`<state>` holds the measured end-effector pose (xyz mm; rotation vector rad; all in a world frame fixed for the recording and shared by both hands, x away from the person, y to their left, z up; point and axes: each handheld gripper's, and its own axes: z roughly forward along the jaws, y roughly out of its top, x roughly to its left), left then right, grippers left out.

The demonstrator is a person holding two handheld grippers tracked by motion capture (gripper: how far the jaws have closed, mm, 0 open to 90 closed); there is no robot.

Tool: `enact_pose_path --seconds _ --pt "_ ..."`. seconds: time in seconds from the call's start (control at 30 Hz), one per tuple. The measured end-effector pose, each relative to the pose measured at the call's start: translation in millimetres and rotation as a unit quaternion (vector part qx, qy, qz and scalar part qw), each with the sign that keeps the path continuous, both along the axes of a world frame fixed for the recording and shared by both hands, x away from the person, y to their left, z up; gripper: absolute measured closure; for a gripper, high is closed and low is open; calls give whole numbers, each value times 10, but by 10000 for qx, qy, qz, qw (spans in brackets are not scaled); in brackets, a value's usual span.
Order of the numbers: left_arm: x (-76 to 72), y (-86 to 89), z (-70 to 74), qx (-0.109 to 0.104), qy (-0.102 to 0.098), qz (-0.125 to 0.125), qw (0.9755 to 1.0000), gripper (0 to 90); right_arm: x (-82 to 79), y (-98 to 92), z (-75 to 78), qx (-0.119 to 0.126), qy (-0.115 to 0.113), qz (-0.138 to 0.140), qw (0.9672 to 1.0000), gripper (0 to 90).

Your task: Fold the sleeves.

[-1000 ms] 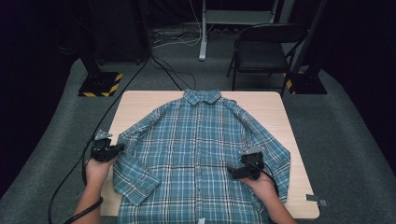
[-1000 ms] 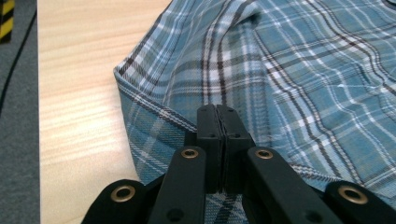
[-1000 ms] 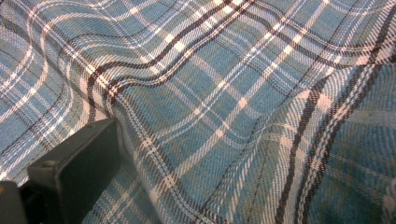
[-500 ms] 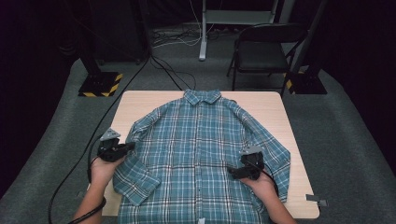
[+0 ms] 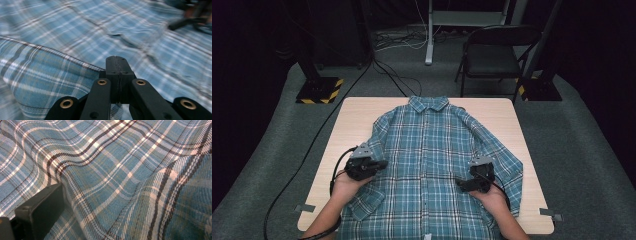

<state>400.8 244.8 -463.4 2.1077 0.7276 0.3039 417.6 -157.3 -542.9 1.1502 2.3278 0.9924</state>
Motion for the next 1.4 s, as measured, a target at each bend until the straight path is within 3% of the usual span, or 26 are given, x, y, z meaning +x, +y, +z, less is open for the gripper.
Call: enact_pose_path --seconds 0.17,0.3,0.37,0.43,0.5,0.6,0.67,0.73,0.8,0.9,1.0,1.1,1.17,1.3,1.4 --pt "-125 -264 49 6 -65 -584 9983 891 0 0 0 0 0 0 10000 0" --pt "-170 -307 97 -117 -152 -730 9971 889 0 0 0 -1 0 0 10000 0" --pt "-165 -255 131 -377 -211 -642 9970 867 0 0 0 -1 -1 0 10000 0" --pt "-126 -178 170 -633 -141 -551 9964 732 0 0 0 0 0 1 10000 0" --pt "-84 -98 178 -626 -166 -273 9975 574 0 0 0 0 0 1 10000 0" --pt "-8 67 144 -525 -167 109 9984 471 0 0 0 -1 -1 0 10000 0" --pt "56 211 121 -552 -112 409 9976 372 0 0 0 0 -1 1 10000 0" --pt "83 272 107 -607 -52 469 9970 343 0 0 0 0 0 1 10000 0" --pt "139 404 46 -485 -43 656 9967 324 0 0 0 -1 0 0 10000 0" --pt "192 445 -74 -418 191 669 9967 320 0 0 0 -1 -1 1 10000 0" --pt "221 293 -222 -61 399 371 9985 325 0 0 0 0 -1 0 10000 0" --pt "234 62 -324 178 570 89 9982 332 0 0 0 -1 -1 0 10000 0" --pt "232 -83 -351 304 577 -78 9978 338 0 0 0 -1 -1 0 10000 0" --pt "257 -303 -392 150 752 -309 9966 340 0 0 0 -1 -1 0 10000 0" --pt "264 -470 -454 141 995 -545 9935 348 0 0 0 -1 -1 0 10000 0"
